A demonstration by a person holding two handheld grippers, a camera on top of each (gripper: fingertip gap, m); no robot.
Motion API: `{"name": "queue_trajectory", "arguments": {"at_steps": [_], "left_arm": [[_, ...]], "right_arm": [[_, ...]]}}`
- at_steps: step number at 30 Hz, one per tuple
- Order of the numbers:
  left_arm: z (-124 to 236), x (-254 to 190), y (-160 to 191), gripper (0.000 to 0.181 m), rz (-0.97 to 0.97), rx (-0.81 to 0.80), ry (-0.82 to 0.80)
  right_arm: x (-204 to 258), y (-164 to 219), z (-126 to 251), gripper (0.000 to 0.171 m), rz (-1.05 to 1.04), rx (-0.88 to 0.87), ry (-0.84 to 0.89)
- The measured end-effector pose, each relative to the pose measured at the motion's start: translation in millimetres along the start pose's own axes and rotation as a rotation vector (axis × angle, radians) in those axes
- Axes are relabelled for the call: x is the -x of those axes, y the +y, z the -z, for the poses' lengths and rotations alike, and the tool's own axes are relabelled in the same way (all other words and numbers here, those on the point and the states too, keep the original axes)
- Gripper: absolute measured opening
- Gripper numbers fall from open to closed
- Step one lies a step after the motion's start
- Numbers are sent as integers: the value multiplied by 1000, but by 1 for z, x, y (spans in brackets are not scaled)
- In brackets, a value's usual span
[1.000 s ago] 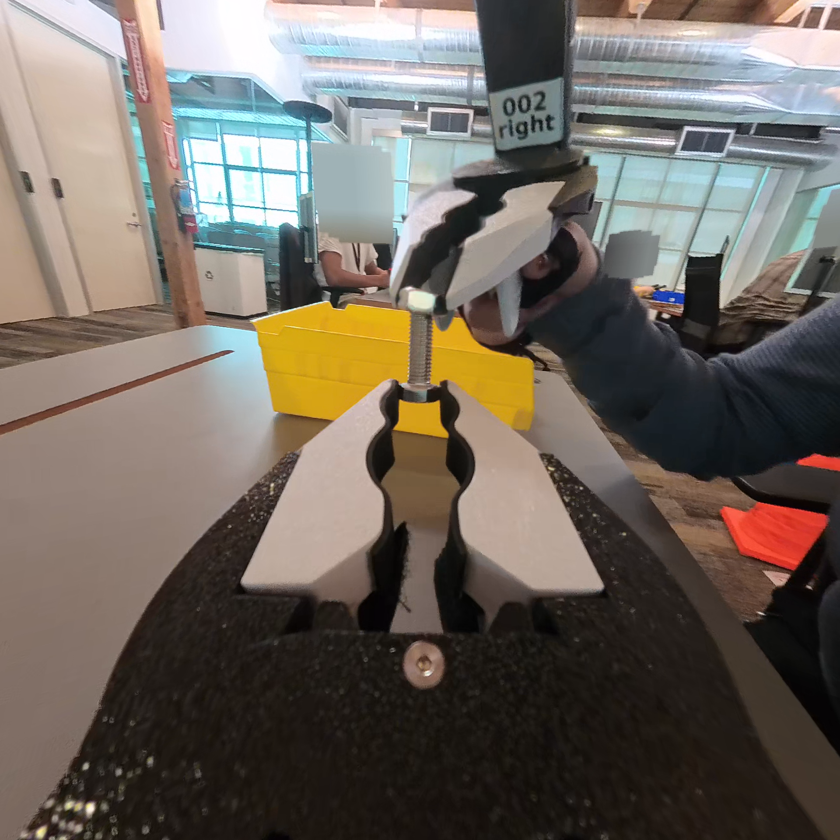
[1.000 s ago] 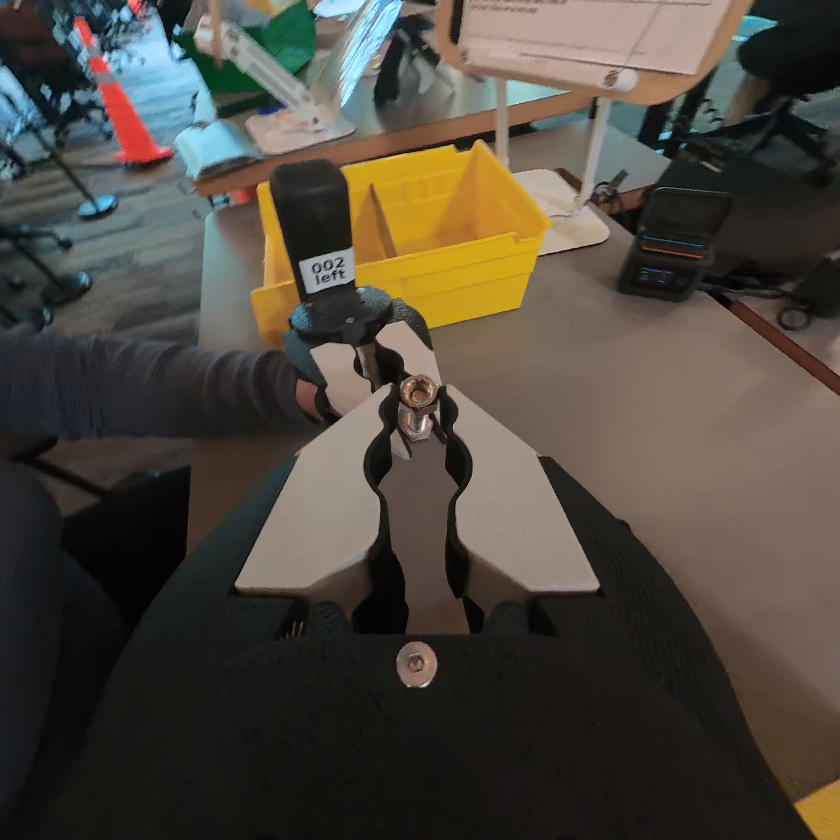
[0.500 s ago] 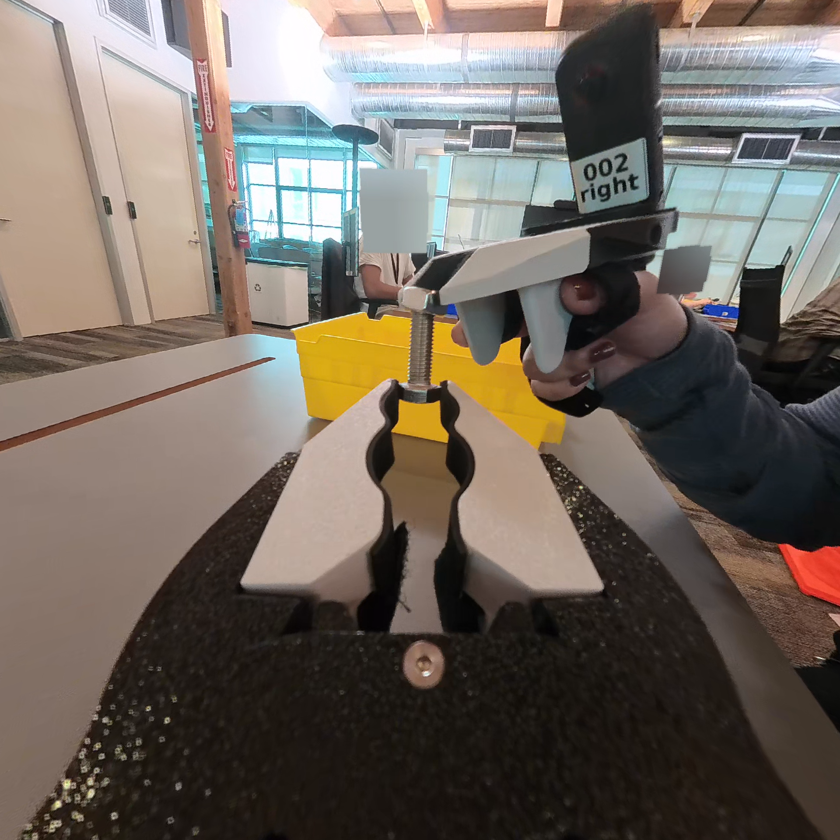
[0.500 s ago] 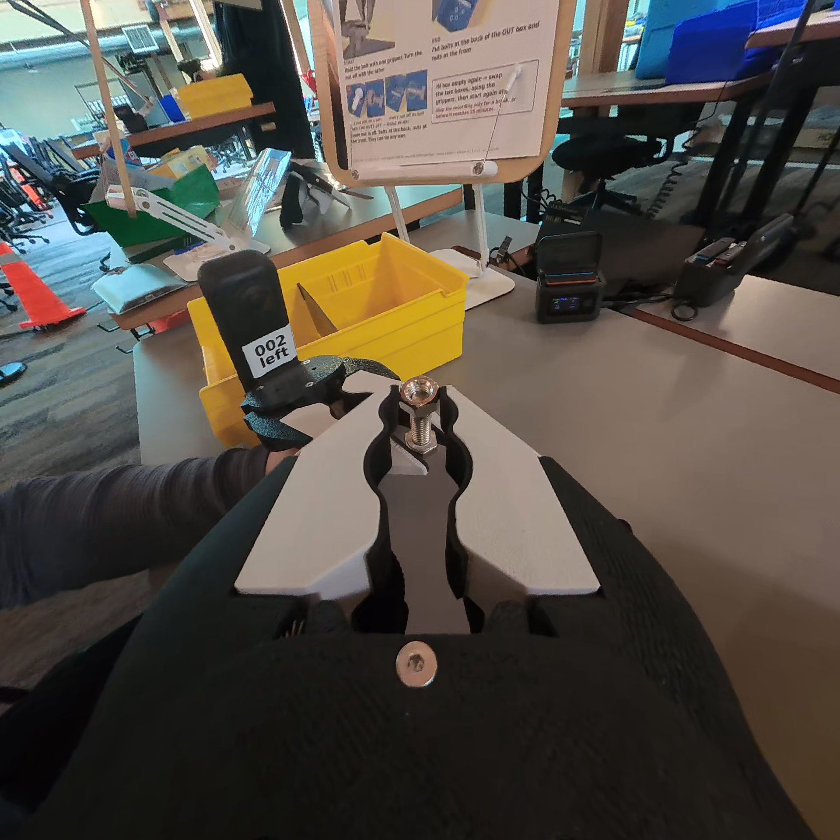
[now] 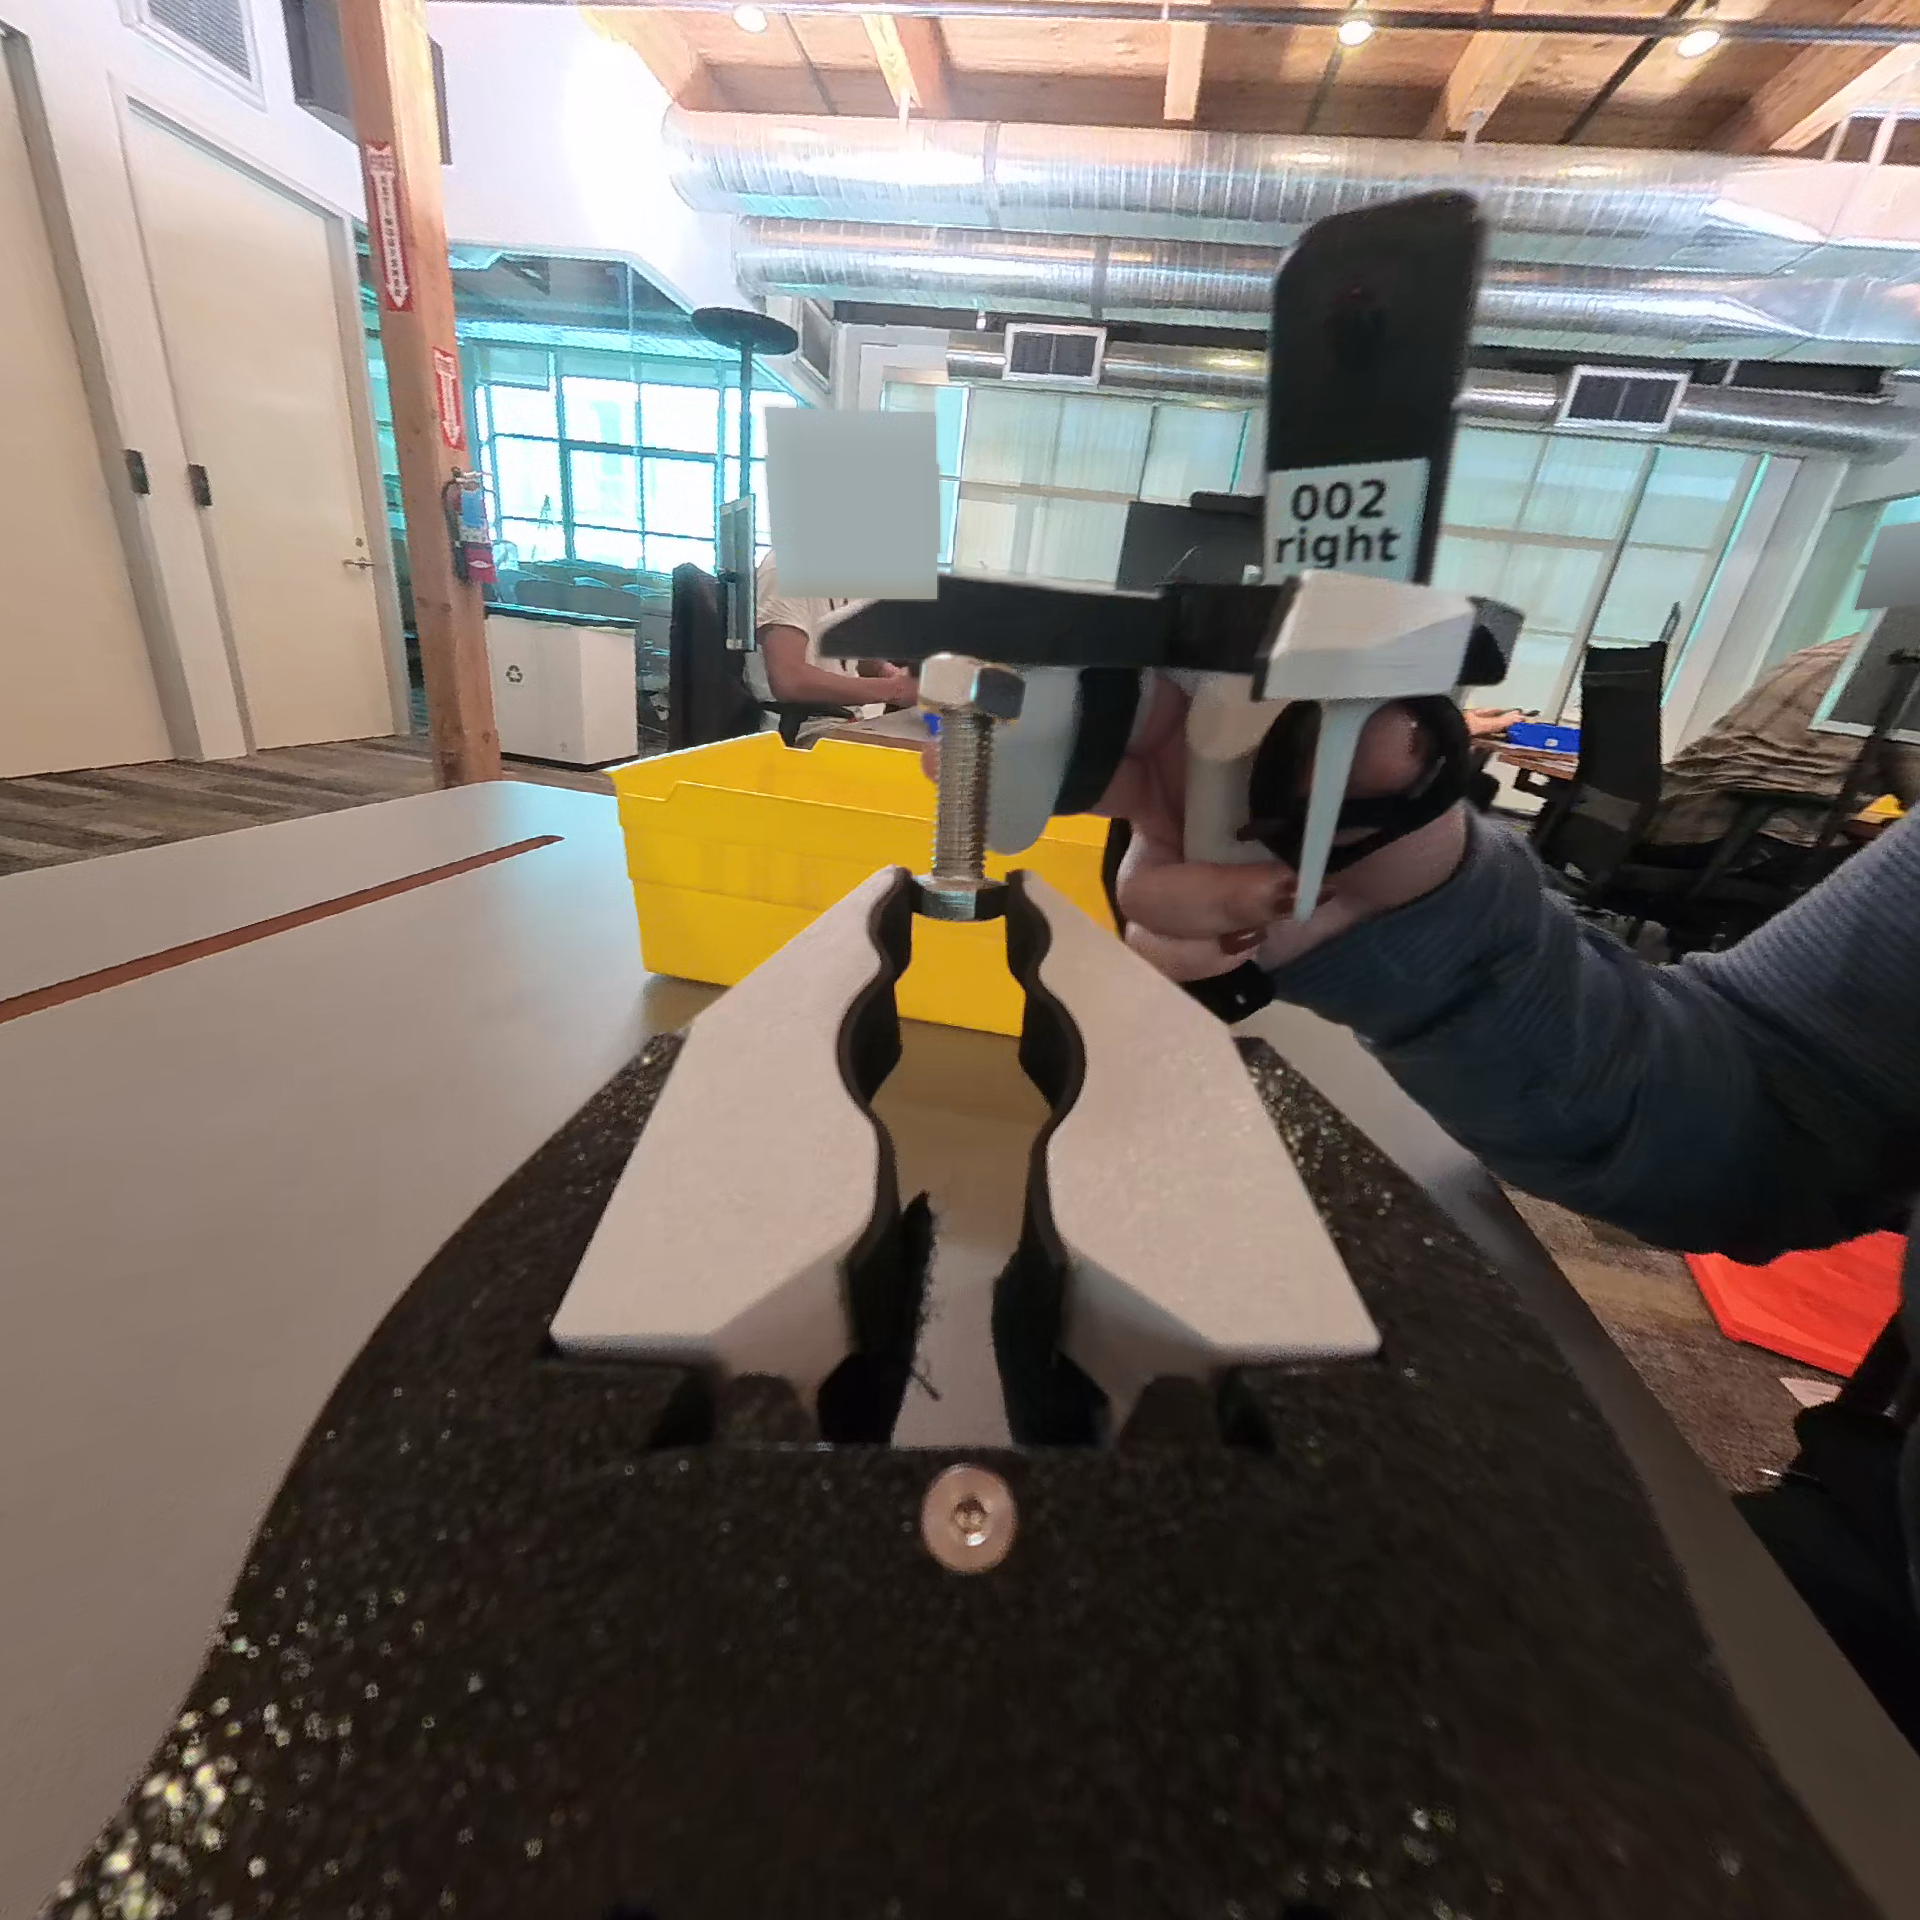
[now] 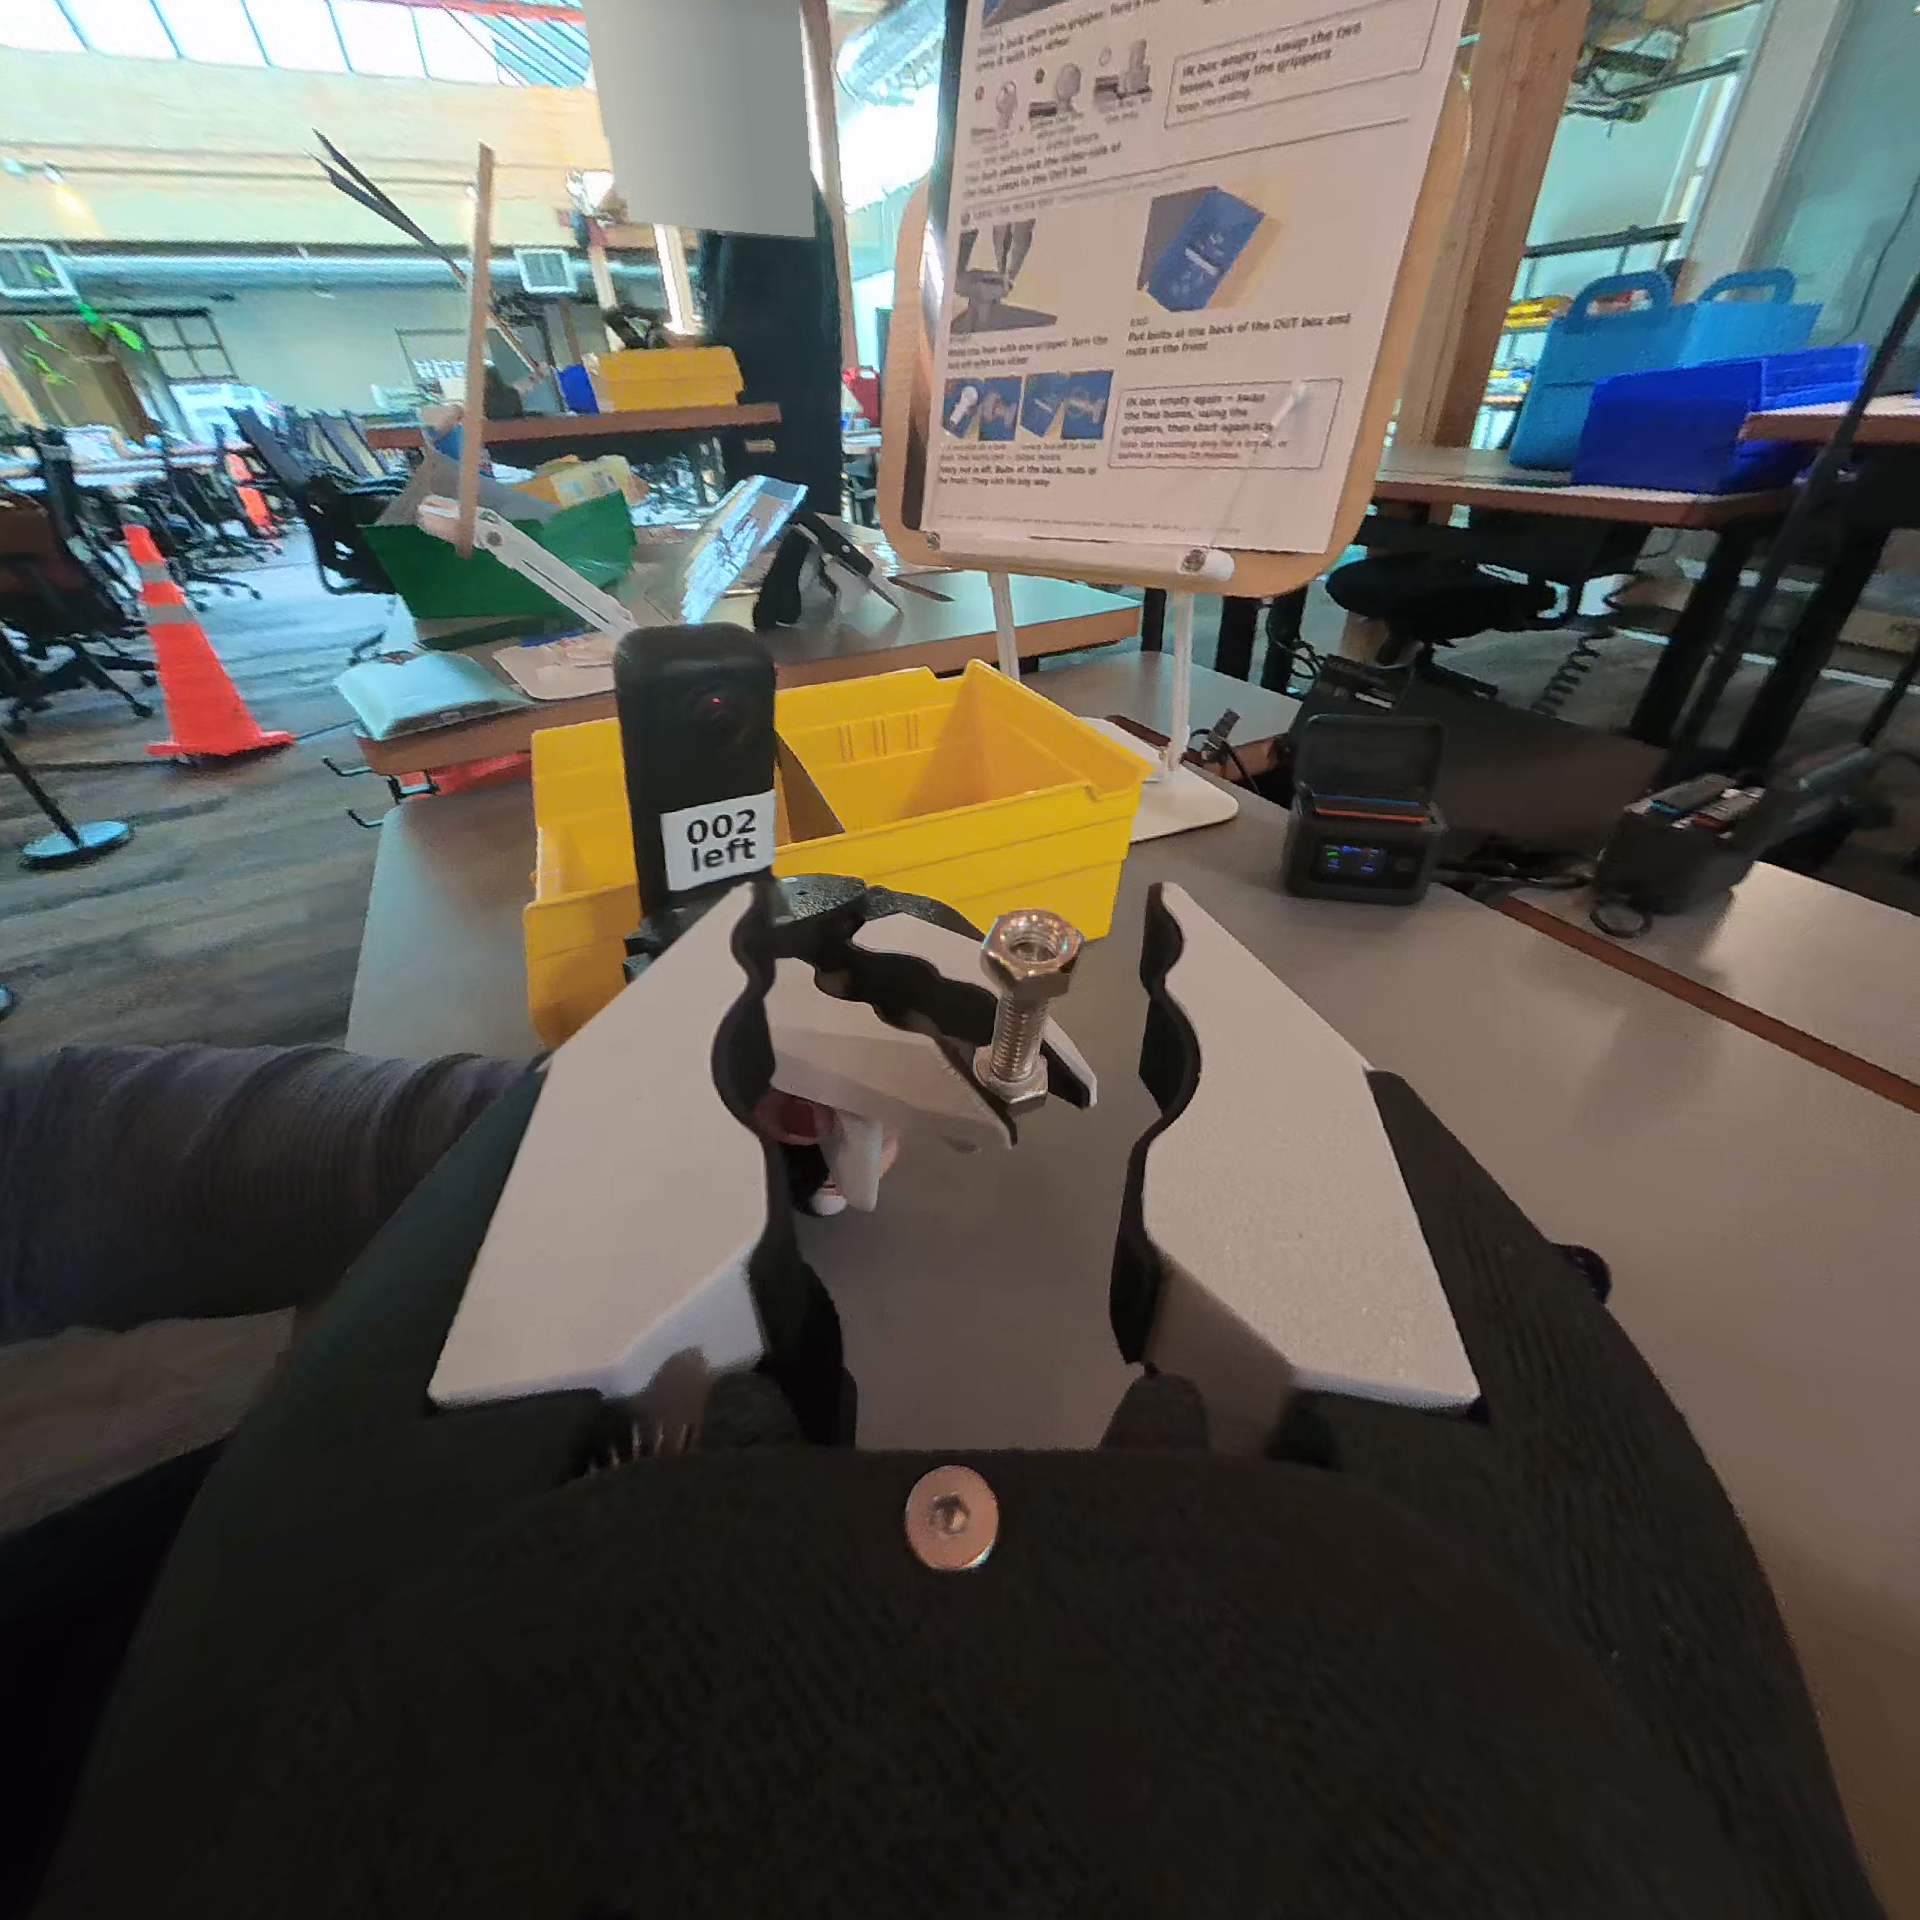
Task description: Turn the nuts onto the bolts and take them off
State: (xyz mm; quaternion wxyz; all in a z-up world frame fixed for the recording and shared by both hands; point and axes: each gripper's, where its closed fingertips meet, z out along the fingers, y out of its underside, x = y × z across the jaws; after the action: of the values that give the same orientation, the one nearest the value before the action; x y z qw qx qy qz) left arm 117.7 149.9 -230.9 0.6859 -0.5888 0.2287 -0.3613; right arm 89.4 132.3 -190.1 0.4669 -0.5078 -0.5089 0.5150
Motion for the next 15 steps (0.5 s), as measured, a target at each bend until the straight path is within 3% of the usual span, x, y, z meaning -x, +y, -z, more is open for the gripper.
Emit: {"name": "queue_trajectory", "arguments": {"at_steps": [15], "left_arm": [[3,4,-3,16,47,-22,5]], "right_arm": [[7,5,-1,74,-5,-32,-40]]}}
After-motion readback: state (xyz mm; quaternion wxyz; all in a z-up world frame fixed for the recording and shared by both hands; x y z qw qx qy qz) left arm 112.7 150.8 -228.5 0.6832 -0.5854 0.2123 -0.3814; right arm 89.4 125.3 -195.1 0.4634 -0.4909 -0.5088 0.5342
